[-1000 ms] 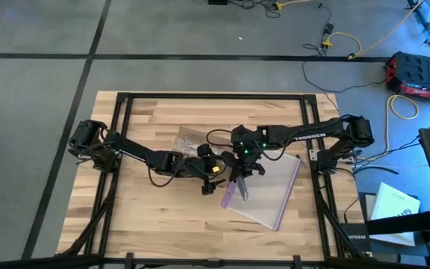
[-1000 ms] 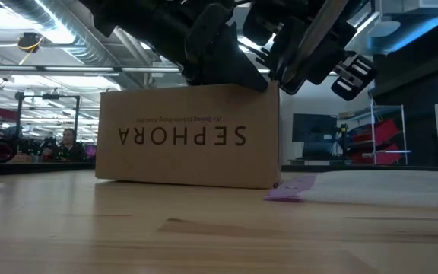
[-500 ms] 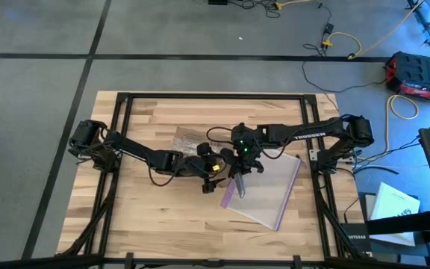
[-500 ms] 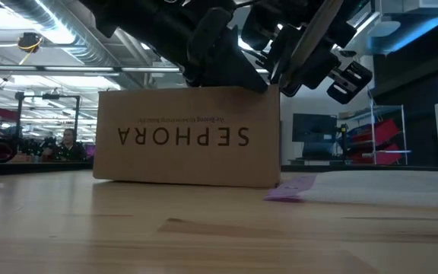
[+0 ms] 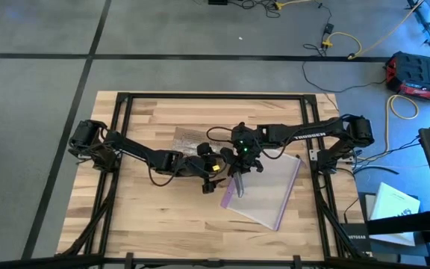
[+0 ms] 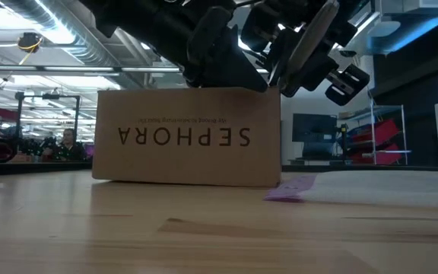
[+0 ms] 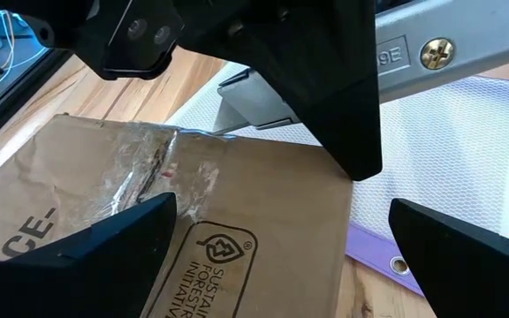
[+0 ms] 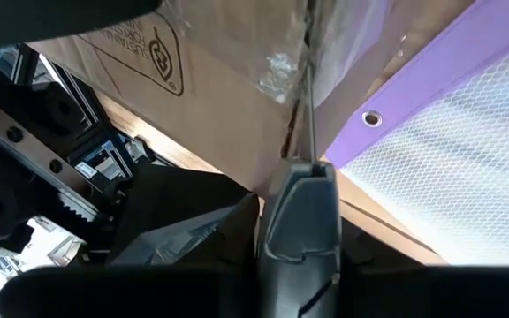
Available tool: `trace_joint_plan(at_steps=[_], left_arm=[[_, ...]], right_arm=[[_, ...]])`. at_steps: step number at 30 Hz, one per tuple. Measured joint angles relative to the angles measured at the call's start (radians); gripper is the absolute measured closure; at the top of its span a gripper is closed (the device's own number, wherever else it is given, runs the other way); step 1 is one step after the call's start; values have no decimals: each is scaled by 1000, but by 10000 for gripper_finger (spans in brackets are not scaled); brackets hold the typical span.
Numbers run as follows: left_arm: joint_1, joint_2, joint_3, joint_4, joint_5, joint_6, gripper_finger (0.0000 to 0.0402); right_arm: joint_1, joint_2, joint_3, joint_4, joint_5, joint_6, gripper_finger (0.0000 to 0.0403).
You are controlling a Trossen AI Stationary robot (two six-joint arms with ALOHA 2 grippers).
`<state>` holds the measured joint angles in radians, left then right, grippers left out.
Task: Unpack boxes
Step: Open the cardboard box using the cutter
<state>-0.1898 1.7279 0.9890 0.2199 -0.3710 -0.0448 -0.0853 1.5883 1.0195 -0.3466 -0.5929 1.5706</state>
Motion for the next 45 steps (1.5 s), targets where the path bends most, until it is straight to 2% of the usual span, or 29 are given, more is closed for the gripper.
trace_joint_plan(at_steps=[12,15,19,25,29,35,39,43,45], left_arm=[[0,0,0,-9,-2,-6,2],[0,0,0,-9,-1,-8,2],[0,0,0,-11,3,-10,2],[-6,-1,0,-30,1,-24,2],[-17,-2,1,-45,-2,-25,2],[-24,-2,1,-58,-2,-7,2],[-26,-2,1,-53,-2,-5,2],[-26,-2,1,-53,-2,-8,2],[-27,-2,1,-50,-2,-26,2]], right_arm=[[10,-9,2,-3,72,-9,352],[30,-19,27,-68,111,-16,352],[51,-26,66,-182,163,-70,352],[25,-26,67,-149,147,-98,352],[13,-34,109,-233,154,-223,352],[113,-99,142,-412,347,-327,352],[188,-172,115,-381,546,-303,352],[268,-238,69,-262,742,-285,352],[302,-257,26,-239,790,-285,352]])
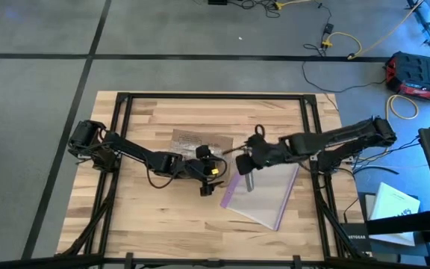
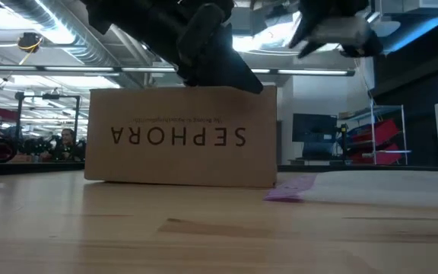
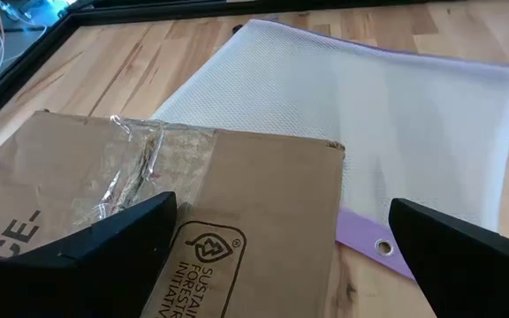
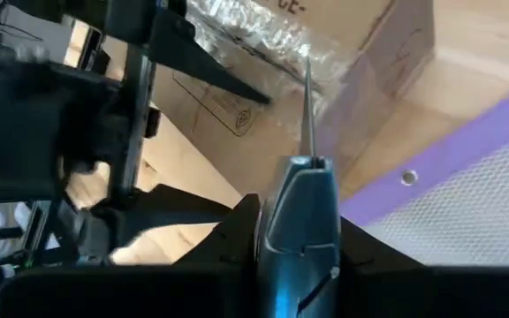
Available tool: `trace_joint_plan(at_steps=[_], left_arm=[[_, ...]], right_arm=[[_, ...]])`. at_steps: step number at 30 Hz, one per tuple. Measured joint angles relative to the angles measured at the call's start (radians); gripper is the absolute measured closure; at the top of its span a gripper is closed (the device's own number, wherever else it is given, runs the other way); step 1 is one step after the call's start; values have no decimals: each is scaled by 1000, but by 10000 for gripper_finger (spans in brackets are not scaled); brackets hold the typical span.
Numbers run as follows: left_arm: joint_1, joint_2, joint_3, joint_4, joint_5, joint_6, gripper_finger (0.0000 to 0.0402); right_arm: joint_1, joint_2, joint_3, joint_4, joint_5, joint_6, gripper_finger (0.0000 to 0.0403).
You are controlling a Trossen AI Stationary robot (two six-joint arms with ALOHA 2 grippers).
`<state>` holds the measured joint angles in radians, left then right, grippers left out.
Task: Unpack boxes
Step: Open the cardboard box using the cutter
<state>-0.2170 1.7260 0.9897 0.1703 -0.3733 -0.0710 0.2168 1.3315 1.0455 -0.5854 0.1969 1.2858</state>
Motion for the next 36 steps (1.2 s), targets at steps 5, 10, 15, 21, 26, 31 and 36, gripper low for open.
trace_joint_plan(at_steps=[5,10,15,21,26,31,36], left_arm=[[-6,-1,0,12,0,-77,2],[-14,-6,-2,62,6,-179,2],[-18,-5,-3,127,20,-183,2],[-17,-5,-3,124,11,-191,2],[-17,-5,-3,129,8,-303,2],[-17,-5,-2,132,4,-417,2],[-17,-6,-2,132,3,-444,2]], right_arm=[[73,0,-193,-11,7,43,352],[94,1,-375,34,-3,52,352],[92,17,-471,75,0,-35,352],[92,29,-538,155,39,-61,352],[92,32,-541,178,53,-88,323],[92,33,-541,181,52,-140,283],[92,34,-542,176,47,-170,292]])
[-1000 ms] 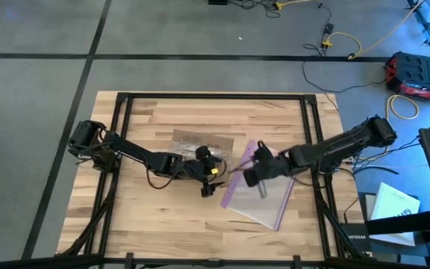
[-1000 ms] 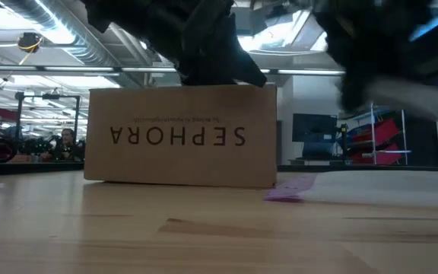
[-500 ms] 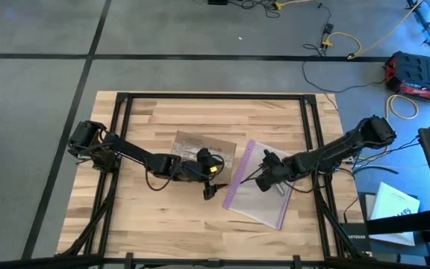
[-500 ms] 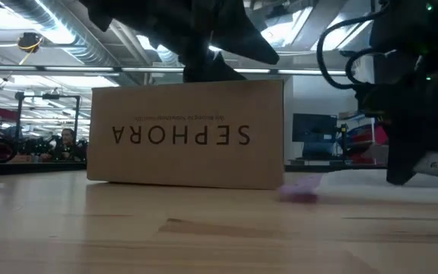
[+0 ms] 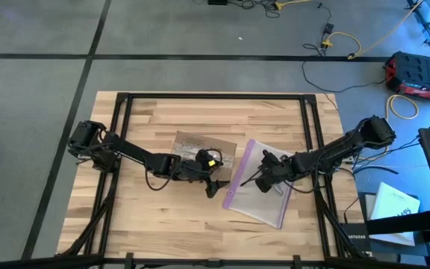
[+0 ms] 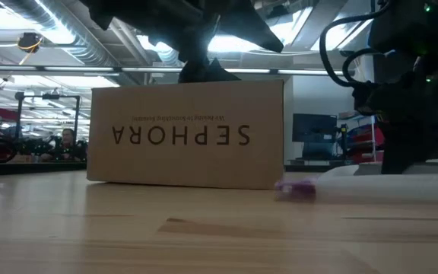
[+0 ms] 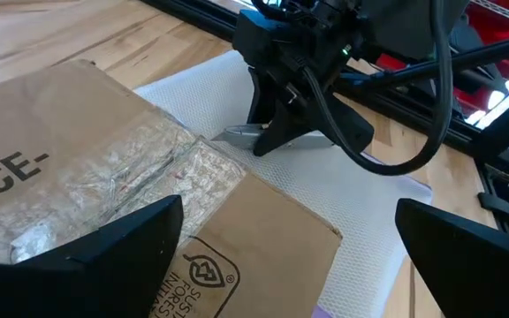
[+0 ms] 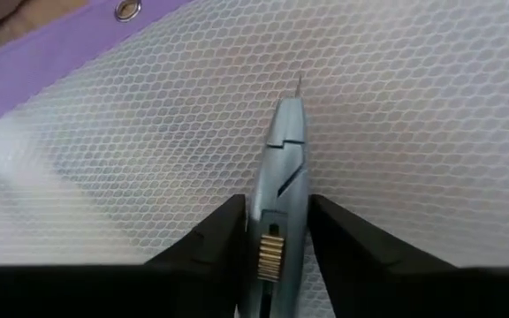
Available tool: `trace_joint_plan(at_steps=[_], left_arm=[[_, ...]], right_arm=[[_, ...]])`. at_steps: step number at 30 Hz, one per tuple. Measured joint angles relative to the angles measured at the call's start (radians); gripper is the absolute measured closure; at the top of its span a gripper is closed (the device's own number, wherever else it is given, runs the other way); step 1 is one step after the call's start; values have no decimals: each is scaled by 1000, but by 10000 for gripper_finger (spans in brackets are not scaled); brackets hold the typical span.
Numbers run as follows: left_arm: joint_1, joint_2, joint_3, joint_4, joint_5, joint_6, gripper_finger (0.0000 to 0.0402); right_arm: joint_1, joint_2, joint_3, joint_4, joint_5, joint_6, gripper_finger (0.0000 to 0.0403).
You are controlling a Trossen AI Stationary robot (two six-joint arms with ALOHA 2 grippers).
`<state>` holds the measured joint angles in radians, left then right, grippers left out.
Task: Unpack boxes
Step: Open the cardboard box using the cutter
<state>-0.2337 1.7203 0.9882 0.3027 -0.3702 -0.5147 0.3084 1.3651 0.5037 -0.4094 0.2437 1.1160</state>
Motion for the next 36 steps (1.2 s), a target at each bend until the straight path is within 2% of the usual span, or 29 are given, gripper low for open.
trace_joint_plan(at_steps=[9,21,36], left_arm=[[0,-1,0,-2,0,-6,2],[0,-1,1,-3,-1,-10,2],[1,-1,1,-4,-1,-10,2]], right_arm=[[63,0,0,-41,-6,16,303],[214,1,-3,-74,79,210,302],[229,10,-5,-69,180,172,301]])
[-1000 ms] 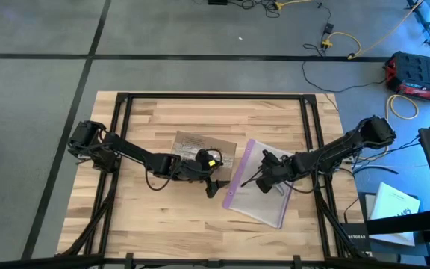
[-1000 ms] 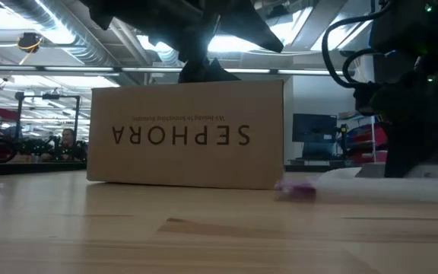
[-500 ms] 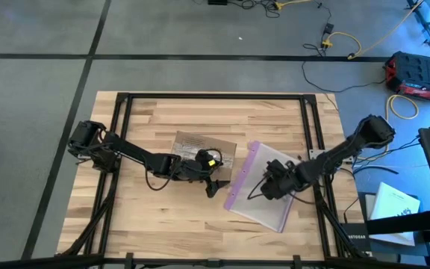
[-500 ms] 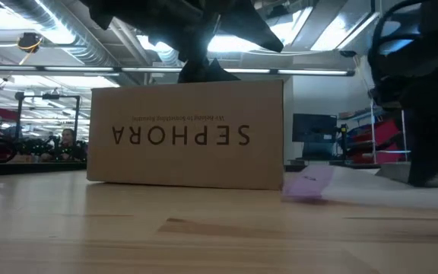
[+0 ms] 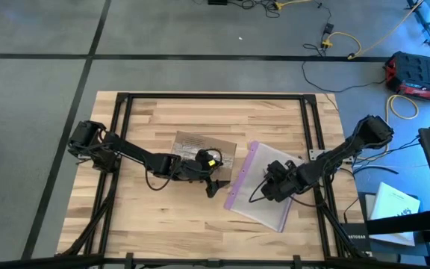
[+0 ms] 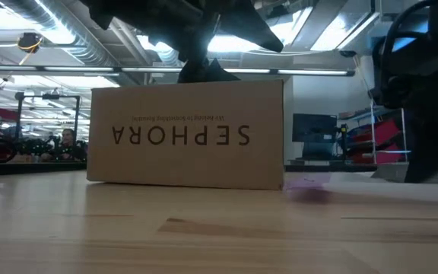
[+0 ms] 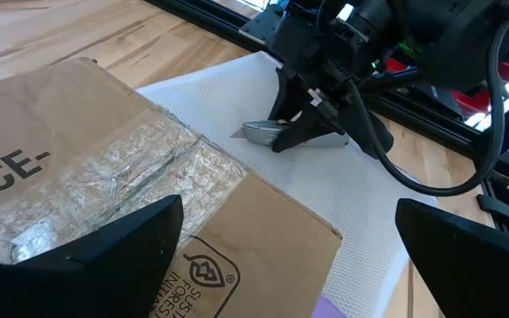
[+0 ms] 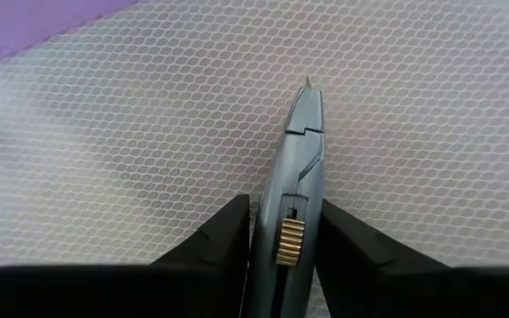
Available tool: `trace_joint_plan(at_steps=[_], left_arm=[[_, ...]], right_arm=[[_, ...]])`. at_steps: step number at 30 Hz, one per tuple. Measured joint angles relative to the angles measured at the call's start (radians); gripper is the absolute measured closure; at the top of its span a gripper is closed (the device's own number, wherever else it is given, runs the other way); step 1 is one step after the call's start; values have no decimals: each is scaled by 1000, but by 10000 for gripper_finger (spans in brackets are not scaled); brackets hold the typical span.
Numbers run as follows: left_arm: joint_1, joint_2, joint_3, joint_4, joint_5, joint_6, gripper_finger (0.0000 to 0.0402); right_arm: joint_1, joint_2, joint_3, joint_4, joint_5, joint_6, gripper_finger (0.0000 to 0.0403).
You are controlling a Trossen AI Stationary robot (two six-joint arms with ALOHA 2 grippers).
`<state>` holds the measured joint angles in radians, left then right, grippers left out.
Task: Unpack boxes
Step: Open the cardboard box using the cutter
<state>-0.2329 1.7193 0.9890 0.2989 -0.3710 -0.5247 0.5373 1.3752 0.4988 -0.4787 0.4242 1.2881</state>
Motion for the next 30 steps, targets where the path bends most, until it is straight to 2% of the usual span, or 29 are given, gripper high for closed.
trace_joint_plan(at_steps=[6,13,30], left_arm=[[0,0,0,0,0,-9,2],[0,0,0,0,-1,-26,2],[0,0,0,0,-1,-26,2]], right_arm=[[33,55,2,7,84,1,301],[83,114,4,7,143,83,301],[93,120,2,4,121,119,301]])
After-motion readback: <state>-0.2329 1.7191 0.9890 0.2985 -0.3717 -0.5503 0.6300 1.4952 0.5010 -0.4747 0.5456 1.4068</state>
